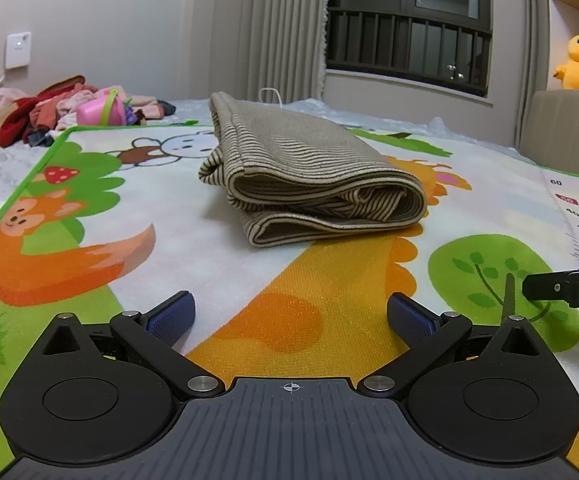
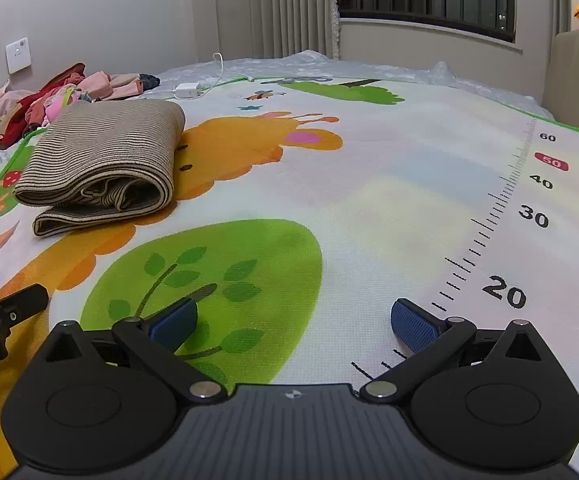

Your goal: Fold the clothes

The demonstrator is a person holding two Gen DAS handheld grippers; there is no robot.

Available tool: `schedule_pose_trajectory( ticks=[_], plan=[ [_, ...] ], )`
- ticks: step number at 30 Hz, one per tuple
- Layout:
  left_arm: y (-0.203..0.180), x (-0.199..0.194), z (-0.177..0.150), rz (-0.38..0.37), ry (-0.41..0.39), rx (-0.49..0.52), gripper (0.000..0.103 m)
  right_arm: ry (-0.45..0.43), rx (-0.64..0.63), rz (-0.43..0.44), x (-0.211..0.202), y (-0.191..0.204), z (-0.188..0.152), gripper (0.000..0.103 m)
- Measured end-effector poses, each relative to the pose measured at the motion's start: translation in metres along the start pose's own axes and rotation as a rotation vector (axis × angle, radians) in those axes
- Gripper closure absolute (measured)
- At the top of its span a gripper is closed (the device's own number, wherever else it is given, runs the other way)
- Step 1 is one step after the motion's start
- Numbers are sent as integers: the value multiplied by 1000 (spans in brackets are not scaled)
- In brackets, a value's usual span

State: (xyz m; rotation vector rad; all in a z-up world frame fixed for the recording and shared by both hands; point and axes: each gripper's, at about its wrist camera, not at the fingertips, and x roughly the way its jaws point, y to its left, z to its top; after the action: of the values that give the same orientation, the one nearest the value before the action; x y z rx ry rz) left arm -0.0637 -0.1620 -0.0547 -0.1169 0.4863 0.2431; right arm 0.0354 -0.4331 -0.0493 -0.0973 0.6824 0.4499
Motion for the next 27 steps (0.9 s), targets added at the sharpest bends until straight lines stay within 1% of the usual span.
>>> schedule_pose_trajectory(
  ticks=[27],
  plan=[
    [0,-1,-3,-2,-11,4,0,0,15,12,0,0,0,0]
  ],
)
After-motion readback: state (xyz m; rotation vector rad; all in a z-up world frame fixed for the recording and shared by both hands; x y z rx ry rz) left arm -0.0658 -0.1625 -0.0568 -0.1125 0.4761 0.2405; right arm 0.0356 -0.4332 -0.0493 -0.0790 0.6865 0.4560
